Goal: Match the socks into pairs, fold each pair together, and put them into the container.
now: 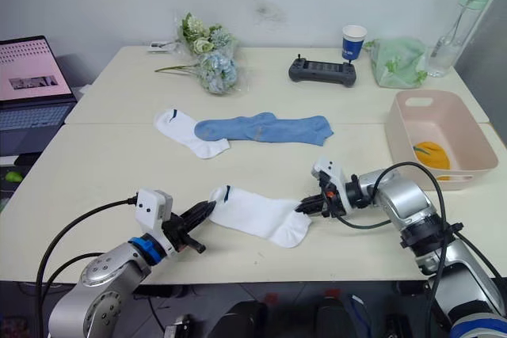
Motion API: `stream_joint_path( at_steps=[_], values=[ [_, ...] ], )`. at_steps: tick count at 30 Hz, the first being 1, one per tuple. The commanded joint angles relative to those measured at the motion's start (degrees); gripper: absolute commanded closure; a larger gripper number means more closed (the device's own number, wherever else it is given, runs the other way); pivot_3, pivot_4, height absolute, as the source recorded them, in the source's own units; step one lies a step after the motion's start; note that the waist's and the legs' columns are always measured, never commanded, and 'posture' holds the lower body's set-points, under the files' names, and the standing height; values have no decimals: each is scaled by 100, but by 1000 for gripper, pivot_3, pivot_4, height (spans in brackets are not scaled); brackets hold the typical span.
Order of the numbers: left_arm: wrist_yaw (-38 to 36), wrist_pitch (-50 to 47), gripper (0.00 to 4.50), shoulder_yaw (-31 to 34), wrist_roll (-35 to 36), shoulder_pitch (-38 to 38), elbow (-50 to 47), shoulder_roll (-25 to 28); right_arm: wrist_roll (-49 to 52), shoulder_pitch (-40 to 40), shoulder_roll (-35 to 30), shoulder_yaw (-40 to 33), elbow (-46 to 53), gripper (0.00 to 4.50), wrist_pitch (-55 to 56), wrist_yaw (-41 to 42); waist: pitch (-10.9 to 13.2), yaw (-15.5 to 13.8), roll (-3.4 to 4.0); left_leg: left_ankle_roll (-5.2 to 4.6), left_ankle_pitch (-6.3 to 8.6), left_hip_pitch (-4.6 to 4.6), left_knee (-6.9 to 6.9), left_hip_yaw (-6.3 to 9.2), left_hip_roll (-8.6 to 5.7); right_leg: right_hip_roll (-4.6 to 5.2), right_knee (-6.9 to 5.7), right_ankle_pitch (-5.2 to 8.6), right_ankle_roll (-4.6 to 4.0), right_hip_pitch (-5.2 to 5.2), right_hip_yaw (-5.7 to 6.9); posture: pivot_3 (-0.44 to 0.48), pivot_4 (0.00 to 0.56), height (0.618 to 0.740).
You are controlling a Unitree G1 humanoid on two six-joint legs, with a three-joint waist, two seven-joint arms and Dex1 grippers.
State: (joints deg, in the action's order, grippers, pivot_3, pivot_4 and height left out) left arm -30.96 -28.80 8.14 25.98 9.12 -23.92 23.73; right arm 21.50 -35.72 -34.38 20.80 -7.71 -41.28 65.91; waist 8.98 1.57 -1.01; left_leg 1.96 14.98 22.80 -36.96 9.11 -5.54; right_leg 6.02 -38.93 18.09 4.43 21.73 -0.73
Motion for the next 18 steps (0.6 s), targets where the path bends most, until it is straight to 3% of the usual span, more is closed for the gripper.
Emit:
stream_joint_path(
  at_steps=[1,6,8,18],
  values=[
    [-192,-5,3862,-9,141,-57,-82,115,100,125,-29,-360,251,3786,-73,-89,0,0,0,0,0,0,0,1,0,0,0,0,0,0,1,0,150,740],
    [-225,-89,2254,178,180,-114,-20,287,203,416,-107,-780,692,2049,-316,-357,0,0,0,0,0,1,0,0,0,0,0,0,0,0,-2,0,150,740],
    [-353,-170,1695,333,280,-208,45,482,276,673,-219,-1021,1026,2037,-437,-495,0,-2,0,0,0,2,1,2,0,0,-1,0,0,2,-1,0,150,740],
    [-850,-61,1695,-13,23,-1186,1064,913,605,1752,-455,-1315,2511,2037,-1072,-1020,0,3,0,0,1,2,1,3,0,-2,-1,0,0,0,2,0,150,740]
  ],
)
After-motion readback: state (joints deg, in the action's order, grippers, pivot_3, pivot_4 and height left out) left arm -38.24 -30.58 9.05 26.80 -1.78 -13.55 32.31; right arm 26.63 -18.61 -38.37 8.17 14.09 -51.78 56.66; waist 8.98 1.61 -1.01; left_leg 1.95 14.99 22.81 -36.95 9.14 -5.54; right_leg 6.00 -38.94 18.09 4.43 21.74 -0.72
